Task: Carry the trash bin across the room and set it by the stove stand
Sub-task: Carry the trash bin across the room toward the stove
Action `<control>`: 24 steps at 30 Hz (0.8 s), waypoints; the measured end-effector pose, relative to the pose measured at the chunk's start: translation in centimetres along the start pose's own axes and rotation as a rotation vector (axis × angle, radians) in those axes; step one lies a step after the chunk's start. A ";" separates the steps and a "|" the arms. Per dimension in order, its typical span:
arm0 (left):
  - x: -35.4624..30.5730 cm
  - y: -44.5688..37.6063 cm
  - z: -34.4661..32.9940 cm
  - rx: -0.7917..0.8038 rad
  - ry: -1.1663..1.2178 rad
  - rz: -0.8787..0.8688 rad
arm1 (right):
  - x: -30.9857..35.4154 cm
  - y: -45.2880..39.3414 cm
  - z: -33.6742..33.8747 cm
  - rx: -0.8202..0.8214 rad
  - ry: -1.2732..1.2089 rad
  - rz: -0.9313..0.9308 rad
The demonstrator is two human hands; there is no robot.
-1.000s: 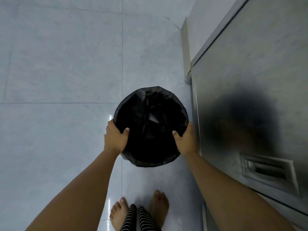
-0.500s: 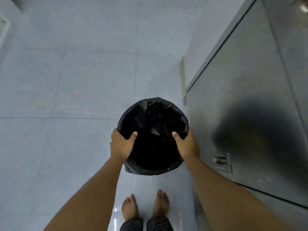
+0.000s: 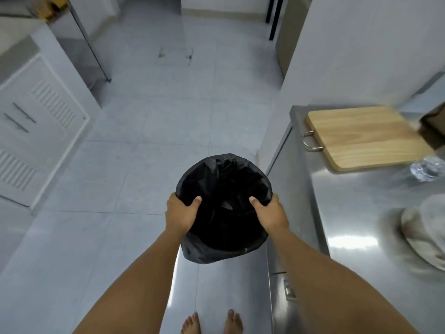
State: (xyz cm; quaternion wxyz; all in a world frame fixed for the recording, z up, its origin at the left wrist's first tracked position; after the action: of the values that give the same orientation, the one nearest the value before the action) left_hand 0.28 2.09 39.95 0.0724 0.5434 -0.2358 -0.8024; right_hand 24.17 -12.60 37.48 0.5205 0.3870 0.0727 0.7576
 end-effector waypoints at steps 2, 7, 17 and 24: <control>-2.1 1.4 0.7 -0.016 0.041 -0.027 | 1.0 1.2 1.8 0.009 -0.008 0.011; -4.6 3.8 2.0 -0.032 0.116 -0.054 | 2.6 3.3 4.3 -0.006 -0.023 0.089; -6.5 2.6 2.6 -0.040 0.227 -0.010 | 4.6 2.6 4.2 0.030 0.016 0.087; -9.0 -3.4 3.3 -0.021 0.254 0.010 | 10.7 -1.8 4.0 0.054 0.061 0.102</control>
State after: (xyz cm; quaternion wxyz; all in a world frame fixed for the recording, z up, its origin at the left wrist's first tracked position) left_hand 1.39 9.45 46.90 0.1111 0.6386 -0.2192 -0.7293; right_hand 26.42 -3.93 44.78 0.4681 0.3809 0.0892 0.7923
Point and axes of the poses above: each hand's wrist, its own y-axis away from the middle knuckle, its own z-axis out of the back of the hand, x = y × z, the point moved 6 cm from there along -y, towards the middle knuckle, and after that the axes turned 10 degrees about y, right-handed, at the moved point
